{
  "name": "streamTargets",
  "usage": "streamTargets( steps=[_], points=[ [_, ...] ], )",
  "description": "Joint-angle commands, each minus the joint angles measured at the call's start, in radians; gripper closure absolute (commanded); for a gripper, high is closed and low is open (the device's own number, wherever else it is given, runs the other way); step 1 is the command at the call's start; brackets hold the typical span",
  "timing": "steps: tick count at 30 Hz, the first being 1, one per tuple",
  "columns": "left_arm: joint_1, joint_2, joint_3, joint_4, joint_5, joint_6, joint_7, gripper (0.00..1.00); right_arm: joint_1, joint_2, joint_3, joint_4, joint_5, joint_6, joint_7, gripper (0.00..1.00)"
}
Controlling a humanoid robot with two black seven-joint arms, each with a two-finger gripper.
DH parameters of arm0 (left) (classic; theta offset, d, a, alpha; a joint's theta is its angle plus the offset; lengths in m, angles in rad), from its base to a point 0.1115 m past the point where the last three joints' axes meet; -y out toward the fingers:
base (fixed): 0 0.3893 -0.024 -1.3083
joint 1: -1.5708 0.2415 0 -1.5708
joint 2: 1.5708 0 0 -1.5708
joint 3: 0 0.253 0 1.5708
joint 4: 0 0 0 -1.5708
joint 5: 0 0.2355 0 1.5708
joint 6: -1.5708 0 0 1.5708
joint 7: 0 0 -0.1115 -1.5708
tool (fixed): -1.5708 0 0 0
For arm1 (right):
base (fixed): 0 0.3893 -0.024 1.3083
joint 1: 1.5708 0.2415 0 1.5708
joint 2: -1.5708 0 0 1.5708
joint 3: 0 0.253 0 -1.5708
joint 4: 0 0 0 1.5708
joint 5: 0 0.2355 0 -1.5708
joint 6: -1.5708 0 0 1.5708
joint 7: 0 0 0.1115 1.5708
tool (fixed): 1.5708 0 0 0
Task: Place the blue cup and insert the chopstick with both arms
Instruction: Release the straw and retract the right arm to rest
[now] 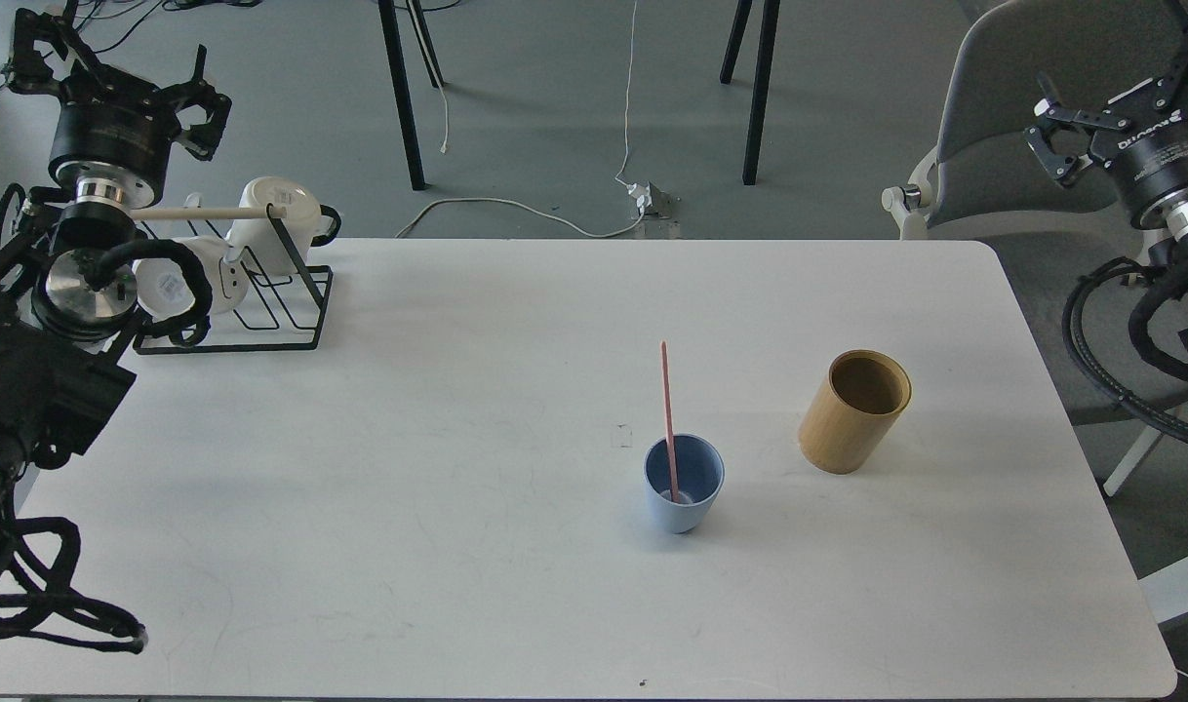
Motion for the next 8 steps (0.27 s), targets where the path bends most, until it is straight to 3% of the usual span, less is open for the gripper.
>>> streamTargets(
  steps=[1,8],
  points=[
    [0.001,-0.03,0.001,0.026,0.001,0.0,0.0,0.01,0.031,0.027,-0.002,-0.042,0.001,0.006,-0.001,0.0],
    [-0.007,-0.058,0.001,0.047,0.001,0.0,0.0,0.01,0.051,0.032,-0.009,-0.047,0.0,0.006,-0.001,0.0]
  ],
)
